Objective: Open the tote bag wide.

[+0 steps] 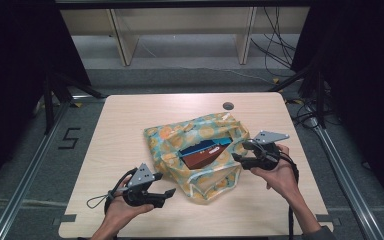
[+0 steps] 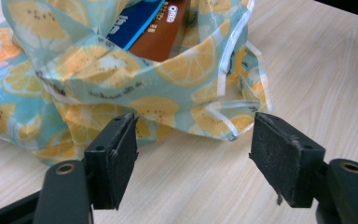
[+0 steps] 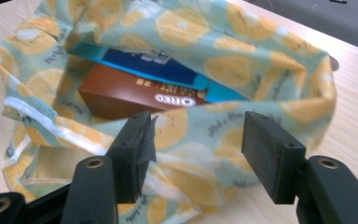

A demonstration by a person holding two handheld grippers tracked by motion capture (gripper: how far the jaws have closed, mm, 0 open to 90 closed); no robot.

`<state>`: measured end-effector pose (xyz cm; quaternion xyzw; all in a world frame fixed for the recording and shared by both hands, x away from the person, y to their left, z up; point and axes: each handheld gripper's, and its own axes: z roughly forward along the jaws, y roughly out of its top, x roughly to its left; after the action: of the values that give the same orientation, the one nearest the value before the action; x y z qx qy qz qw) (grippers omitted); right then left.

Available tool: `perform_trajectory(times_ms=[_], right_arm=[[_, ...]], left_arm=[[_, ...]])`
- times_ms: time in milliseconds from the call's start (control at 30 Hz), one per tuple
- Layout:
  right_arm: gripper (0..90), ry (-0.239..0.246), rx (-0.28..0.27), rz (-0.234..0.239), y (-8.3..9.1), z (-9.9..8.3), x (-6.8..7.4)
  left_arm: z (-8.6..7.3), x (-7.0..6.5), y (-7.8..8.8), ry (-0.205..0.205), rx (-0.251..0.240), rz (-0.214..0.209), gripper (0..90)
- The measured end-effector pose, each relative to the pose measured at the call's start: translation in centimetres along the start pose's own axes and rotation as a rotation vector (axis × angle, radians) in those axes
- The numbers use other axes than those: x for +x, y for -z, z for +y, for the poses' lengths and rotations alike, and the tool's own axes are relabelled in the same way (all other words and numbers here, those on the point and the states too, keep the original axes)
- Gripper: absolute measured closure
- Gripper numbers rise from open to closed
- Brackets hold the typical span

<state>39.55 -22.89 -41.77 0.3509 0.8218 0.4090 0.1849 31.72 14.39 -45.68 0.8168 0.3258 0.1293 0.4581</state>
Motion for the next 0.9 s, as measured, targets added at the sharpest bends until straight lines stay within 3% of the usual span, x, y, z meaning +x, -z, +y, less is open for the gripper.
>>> perform_trajectory(times_ms=[67,133,200,233,300,400,433,467,600,667,733,767,800,833,900], right_arm=[[42.1,-0.018,-0.004,-0.010,0.3,-0.5,-0.1],[41.1,-0.021,-0.007,-0.019,0.5,-0.9,-0.2],[40.5,-0.016,-0.013,-0.025,0.9,-1.3,-0.4],[39.9,-0.034,0.000,-0.017,1.1,-1.4,-0.3],[39.4,-0.024,-0.006,-0.027,1.3,-1.9,-0.4],[38.7,-0.065,0.023,-0.023,1.7,-2.6,-0.1],[38.7,-0.019,0.007,-0.035,1.7,-2.9,-0.5],[38.5,-0.018,0.006,-0.035,1.8,-3.1,-0.5],[37.3,-0.047,0.018,-0.036,2.0,-4.0,-0.1],[37.0,-0.022,0.016,-0.040,2.0,-4.4,-0.1],[35.8,-0.052,0.030,-0.029,2.1,-4.8,0.4],[35.1,-0.021,0.022,-0.033,2.0,-4.9,0.2],[35.1,-0.036,0.018,-0.031,2.0,-5.1,0.6],[35.0,-0.025,0.020,-0.025,2.0,-5.2,0.6],[34.6,-0.019,0.022,-0.024,2.0,-5.5,0.8]], left_arm=[[-0.2,0.0,0.0,-0.015,0.000,0.003,29.2],[-0.6,-0.2,0.0,0.014,0.000,0.005,28.6],[-0.8,-0.1,0.1,-0.002,0.003,0.004,28.2],[-0.9,-0.1,0.1,0.011,0.001,0.006,27.8],[-1.2,0.1,0.2,0.019,-0.007,0.012,27.0],[-1.6,0.5,0.3,0.027,0.006,0.032,26.1],[-1.7,0.8,0.2,0.008,0.007,0.026,25.8],[-1.9,0.7,0.1,0.044,0.002,0.030,25.7],[-2.6,0.7,0.0,0.055,-0.005,0.031,24.2],[-2.9,0.5,0.0,0.041,0.008,0.032,23.9],[-3.2,0.3,-0.2,0.050,0.004,0.024,22.8],[-3.4,0.2,-0.2,0.039,0.012,0.020,22.5],[-3.5,0.2,-0.1,0.028,0.028,0.026,22.4],[-3.7,0.0,-0.3,0.036,0.014,0.026,22.0],[-3.9,0.0,-0.2,0.020,0.041,0.019,20.7]])
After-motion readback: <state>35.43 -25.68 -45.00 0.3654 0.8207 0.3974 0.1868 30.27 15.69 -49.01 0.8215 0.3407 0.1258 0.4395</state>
